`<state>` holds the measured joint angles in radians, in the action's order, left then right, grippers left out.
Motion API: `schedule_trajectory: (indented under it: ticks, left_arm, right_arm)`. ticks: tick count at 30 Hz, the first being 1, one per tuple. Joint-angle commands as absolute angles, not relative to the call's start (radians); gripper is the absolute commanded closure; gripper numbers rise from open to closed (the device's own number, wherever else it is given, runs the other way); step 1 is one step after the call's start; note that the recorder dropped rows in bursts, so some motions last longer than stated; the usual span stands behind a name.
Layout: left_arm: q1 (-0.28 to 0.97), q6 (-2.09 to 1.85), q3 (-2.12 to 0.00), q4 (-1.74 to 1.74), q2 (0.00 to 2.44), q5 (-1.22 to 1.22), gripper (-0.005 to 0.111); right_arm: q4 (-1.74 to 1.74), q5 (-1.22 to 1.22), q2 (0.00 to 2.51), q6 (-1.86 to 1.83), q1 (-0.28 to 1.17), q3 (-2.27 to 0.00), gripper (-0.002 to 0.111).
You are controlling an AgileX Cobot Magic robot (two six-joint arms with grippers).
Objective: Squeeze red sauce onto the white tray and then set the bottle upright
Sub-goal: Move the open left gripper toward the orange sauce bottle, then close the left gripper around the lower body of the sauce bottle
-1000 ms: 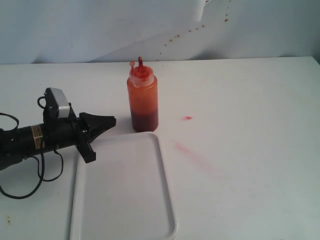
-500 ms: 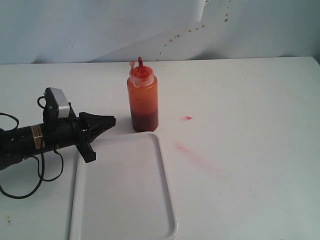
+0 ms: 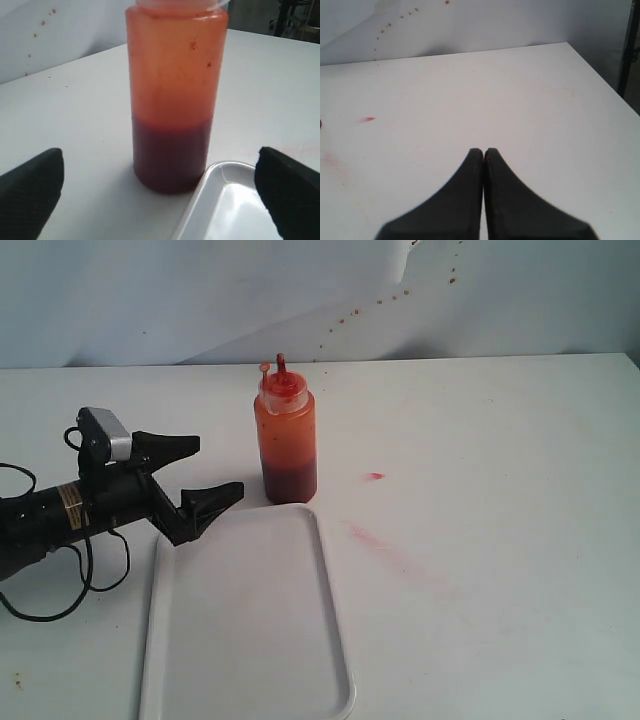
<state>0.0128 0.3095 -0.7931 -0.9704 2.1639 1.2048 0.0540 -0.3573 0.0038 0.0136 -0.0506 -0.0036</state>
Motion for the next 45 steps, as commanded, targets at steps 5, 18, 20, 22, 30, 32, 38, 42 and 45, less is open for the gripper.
schedule_trajectory:
  ticks: [5,18,20,22,30,32,38,42,45]
  left_arm:
    - [0.011,0.339,-0.798,-0.960,2.166,1.221,0.003]
    - [0.098,0.299,-0.860,-0.913,2.166,1.184,0.003]
    - [0.112,0.310,-0.892,-0.906,2.166,1.098,0.003]
    - [0.121,0.323,-0.916,-0.895,2.169,1.045,0.003]
    - [0.121,0.365,-0.994,-0.938,2.250,1.067,0.003]
    - [0.121,0.365,-1.011,-0.953,2.274,1.073,0.003]
    - [0.121,0.365,-1.057,-0.970,2.310,1.076,0.003]
    - [0.121,0.371,-1.076,-0.973,2.311,1.073,0.003]
    - [0.121,0.408,-1.095,-0.977,2.315,1.068,0.003]
  right_arm:
    - [0.060,-0.345,0.000,0.009,-0.046,0.000,0.108]
    - [0.060,-0.345,0.000,0.009,-0.046,0.000,0.108]
    - [0.060,-0.345,0.000,0.009,-0.046,0.000,0.108]
    - [0.060,-0.345,0.000,0.009,-0.046,0.000,0.108]
    - [0.060,-0.345,0.000,0.009,-0.046,0.000,0.108]
    - [0.060,-0.345,0.000,0.009,-0.046,0.000,0.108]
    - [0.060,-0.345,0.000,0.009,-0.046,0.000,0.108]
    - [0.060,-0.345,0.000,0.009,-0.046,0.000,0.108]
    - [0.060,-0.345,0.000,0.009,-0.046,0.000,0.108]
